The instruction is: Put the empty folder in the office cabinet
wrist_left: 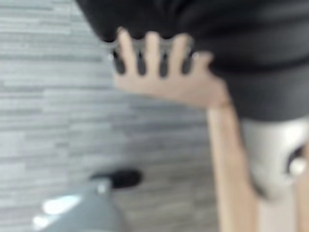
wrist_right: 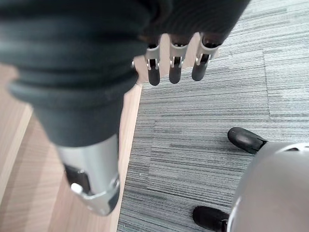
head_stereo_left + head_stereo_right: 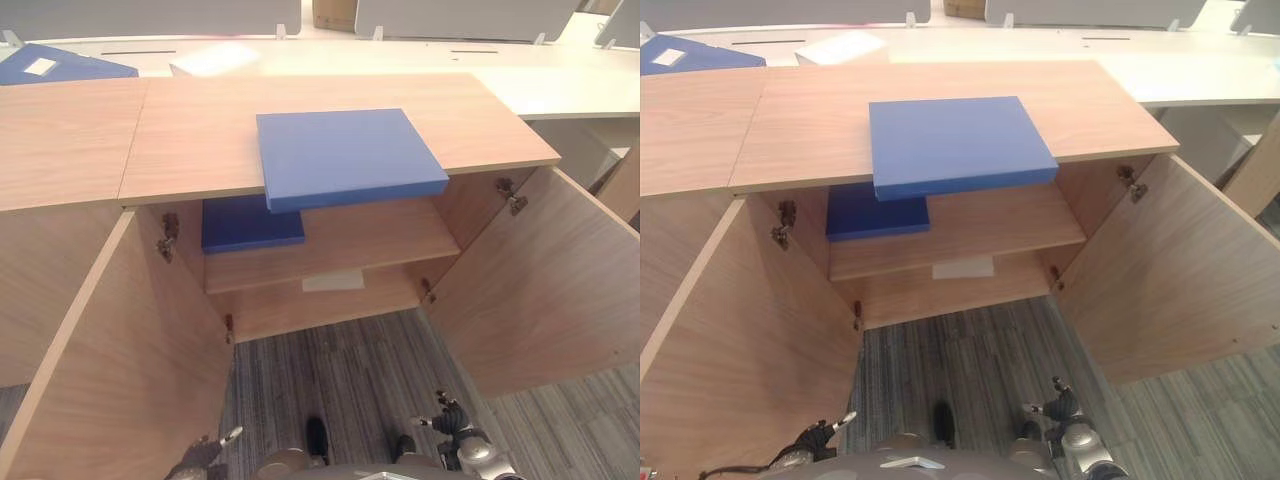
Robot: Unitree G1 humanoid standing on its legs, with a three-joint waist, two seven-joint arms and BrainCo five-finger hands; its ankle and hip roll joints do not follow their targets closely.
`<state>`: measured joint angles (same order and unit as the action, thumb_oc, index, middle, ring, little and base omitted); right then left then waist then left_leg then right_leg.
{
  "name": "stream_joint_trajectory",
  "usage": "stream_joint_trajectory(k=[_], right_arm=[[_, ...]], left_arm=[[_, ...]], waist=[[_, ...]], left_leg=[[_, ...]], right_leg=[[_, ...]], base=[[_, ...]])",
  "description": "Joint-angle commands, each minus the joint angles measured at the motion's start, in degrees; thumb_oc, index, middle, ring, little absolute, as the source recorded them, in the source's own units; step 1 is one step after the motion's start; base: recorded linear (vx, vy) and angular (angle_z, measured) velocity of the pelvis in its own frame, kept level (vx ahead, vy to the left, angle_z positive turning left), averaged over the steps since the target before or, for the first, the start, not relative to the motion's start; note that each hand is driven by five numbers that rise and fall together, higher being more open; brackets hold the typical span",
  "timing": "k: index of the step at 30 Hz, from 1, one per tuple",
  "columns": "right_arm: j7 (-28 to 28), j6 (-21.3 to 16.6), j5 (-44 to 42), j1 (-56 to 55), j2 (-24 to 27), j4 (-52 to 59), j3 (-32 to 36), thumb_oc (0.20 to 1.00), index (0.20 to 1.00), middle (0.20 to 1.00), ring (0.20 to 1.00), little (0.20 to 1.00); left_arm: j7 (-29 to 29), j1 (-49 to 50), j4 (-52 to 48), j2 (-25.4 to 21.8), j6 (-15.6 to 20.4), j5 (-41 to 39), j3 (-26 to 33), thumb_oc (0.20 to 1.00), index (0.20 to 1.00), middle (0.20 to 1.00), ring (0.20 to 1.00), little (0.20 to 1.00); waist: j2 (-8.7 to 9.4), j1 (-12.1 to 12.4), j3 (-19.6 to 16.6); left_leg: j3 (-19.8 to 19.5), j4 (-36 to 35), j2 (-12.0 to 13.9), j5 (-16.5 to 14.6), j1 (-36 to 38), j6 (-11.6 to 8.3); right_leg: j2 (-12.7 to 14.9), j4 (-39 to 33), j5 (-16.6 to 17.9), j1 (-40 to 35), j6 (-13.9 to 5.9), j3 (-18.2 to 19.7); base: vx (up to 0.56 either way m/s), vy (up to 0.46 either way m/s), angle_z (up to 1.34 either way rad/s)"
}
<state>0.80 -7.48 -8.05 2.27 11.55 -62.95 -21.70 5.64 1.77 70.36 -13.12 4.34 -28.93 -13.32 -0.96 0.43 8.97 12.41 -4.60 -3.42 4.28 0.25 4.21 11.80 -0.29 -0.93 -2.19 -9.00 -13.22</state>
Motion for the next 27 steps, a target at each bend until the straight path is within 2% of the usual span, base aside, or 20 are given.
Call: stream_joint_trajectory(k=[1, 2, 4, 5, 8, 11, 15, 19, 20, 21, 22, 25, 27], right_arm=[[0.6, 1.9, 0.9, 3.0, 4.6, 0.4, 0.0, 1.0, 1.0, 1.0, 1.0, 1.0], [0.8, 1.5, 2.5, 2.6, 5.2, 0.8, 0.3, 1.0, 1.0, 1.0, 1.0, 1.0], [0.3, 1.9, 3.0, 2.1, 5.9, 1.5, 0.7, 1.0, 1.0, 1.0, 1.0, 1.0], [0.1, 2.3, 3.4, 1.8, 6.6, 2.3, 1.0, 1.0, 1.0, 1.0, 1.0, 1.0], [0.0, 2.1, 3.2, 1.3, 7.9, 3.8, 1.2, 1.0, 1.0, 1.0, 1.0, 1.0], [0.1, 1.6, 2.9, 1.4, 8.7, 4.0, 1.2, 1.0, 1.0, 1.0, 1.0, 1.0], [-0.5, 1.2, 3.8, 1.4, 9.4, 4.2, 0.6, 1.0, 1.0, 1.0, 1.0, 1.0], [-0.6, 1.3, 3.8, 1.3, 9.4, 4.2, 0.5, 1.0, 1.0, 1.0, 1.0, 1.0], [-0.9, 1.9, 3.7, 0.9, 9.4, 4.3, 0.5, 1.0, 1.0, 1.0, 1.0, 1.0], [-0.9, 1.9, 3.7, 0.9, 9.4, 4.3, 0.5, 1.0, 1.0, 1.0, 1.0, 1.0], [-1.3, 1.8, 4.0, 0.4, 9.3, 4.0, 0.8, 1.0, 1.0, 1.0, 1.0, 1.0], [-1.3, 1.8, 4.0, 0.4, 9.3, 4.0, 0.8, 1.0, 1.0, 1.0, 1.0, 1.0], [-1.3, 1.6, 4.9, -0.5, 9.3, 4.0, 0.9, 1.0, 1.0, 1.0, 1.0, 1.0]], left_arm=[[-1.4, -3.3, -2.3, -0.2, 3.5, -2.6, 1.3, 1.0, 1.0, 1.0, 1.0, 1.0], [-2.0, -2.0, -4.0, -0.3, 5.1, -3.3, 1.2, 1.0, 1.0, 1.0, 1.0, 1.0], [-3.9, -1.4, -6.2, -0.2, 6.3, -3.5, 1.8, 1.0, 1.0, 1.0, 1.0, 1.0], [-6.5, -1.1, -8.0, -0.1, 7.9, -1.8, 2.3, 1.0, 1.0, 1.0, 1.0, 1.0], [-11.1, -1.9, -12.5, -0.8, 8.8, 1.6, 3.5, 1.0, 1.0, 1.0, 1.0, 1.0], [-14.9, -2.4, -15.1, -2.0, 10.6, 6.1, 4.1, 1.0, 1.0, 1.0, 1.0, 1.0], [-19.9, -2.7, -20.0, -5.1, 11.1, 12.7, 4.6, 1.0, 1.0, 1.0, 1.0, 1.0], [-20.5, -2.7, -20.8, -5.8, 11.3, 13.7, 4.5, 1.0, 1.0, 1.0, 1.0, 1.0], [-23.2, -2.8, -22.8, -6.8, 11.3, 15.9, 4.6, 1.0, 1.0, 1.0, 1.0, 1.0], [-23.2, -2.8, -22.8, -6.8, 11.3, 15.9, 4.6, 1.0, 1.0, 1.0, 1.0, 1.0], [-26.6, -2.9, -25.7, -8.4, 11.7, 19.5, 4.5, 1.0, 1.0, 1.0, 1.0, 1.0], [-26.6, -2.9, -25.7, -8.4, 11.7, 19.5, 4.5, 1.0, 1.0, 1.0, 1.0, 1.0], [-29.0, -3.5, -33.1, -12.7, 9.9, 26.4, 3.1, 1.0, 1.0, 1.0, 1.0, 1.0]], waist=[[-0.07, 0.0, 3.4], [-0.42, -0.1, 2.8], [-0.7, -0.2, 2.4], [-0.8, -0.2, 2.1], [-1.02, -0.1, 2.3], [-1.26, -0.2, 2.3], [-1.67, -0.4, 1.4], [-1.78, -0.5, 1.2], [-2.01, -0.7, 0.8], [-2.01, -0.7, 0.8], [-2.24, -0.8, 0.4], [-2.24, -0.8, 0.4], [-2.37, -1.2, -0.1]], left_leg=[[-0.8, 1.8, 8.9, -6.0, 5.2, -4.92], [-0.8, 1.9, 10.4, -5.2, 5.5, -6.07], [-0.4, 1.8, 11.8, -4.2, 5.6, -7.22], [-0.4, 1.8, 12.8, -3.3, 5.1, -8.09], [-0.1, 2.6, 13.9, -2.2, 4.1, -9.13], [0.1, 2.6, 14.1, -1.9, 4.2, -9.5], [0.3, 1.5, 13.5, -2.3, 5.7, -9.61], [0.4, 1.3, 13.4, -2.4, 6.0, -9.59], [0.7, 0.9, 13.3, -2.6, 6.7, -9.59], [0.7, 0.9, 13.3, -2.6, 6.7, -9.59], [1.1, 0.4, 13.3, -3.0, 7.4, -9.59], [1.1, 0.4, 13.3, -3.0, 7.4, -9.59], [1.7, -0.1, 13.0, -4.0, 8.5, -9.37]], right_leg=[[-0.2, 0.0, 1.8, -1.7, 1.35, 0.5], [-1.2, -1.3, 1.3, -3.0, 2.18, 0.1], [-2.1, -2.4, 0.9, -4.0, 3.03, -0.4], [-2.6, -2.9, 0.7, -4.4, 3.67, -1.1], [-2.8, -3.1, 0.6, -4.6, 4.46, -2.1], [-3.0, -3.2, 0.6, -4.6, 4.76, -2.5], [-3.0, -4.0, 0.7, -5.5, 4.75, -2.3], [-2.9, -4.1, 0.7, -5.6, 4.65, -2.2], [-2.7, -4.4, 0.7, -5.9, 4.46, -2.0], [-2.7, -4.4, 0.7, -5.9, 4.46, -2.0], [-2.6, -4.6, 0.7, -6.2, 4.17, -1.9], [-2.6, -4.6, 0.7, -6.2, 4.17, -1.9], [-2.8, -4.7, 0.4, -6.5, 3.77, -1.2]], base=[[0.11, -0.292, 0.04], [0.13, -0.342, 0.08], [0.09, -0.21, 0.12], [0.02, -0.126, 0.14], [-0.03, -0.035, 0.16], [-0.01, 0.031, 0.52], [0.05, 0.063, 0.13], [0.03, 0.027, 0.0], [0.05, 0.042, -0.05], [0.11, 0.081, -0.06], [0.06, 0.039, -0.01], [0.03, 0.02, -0.04], [0.08, 0.025, -0.19]])
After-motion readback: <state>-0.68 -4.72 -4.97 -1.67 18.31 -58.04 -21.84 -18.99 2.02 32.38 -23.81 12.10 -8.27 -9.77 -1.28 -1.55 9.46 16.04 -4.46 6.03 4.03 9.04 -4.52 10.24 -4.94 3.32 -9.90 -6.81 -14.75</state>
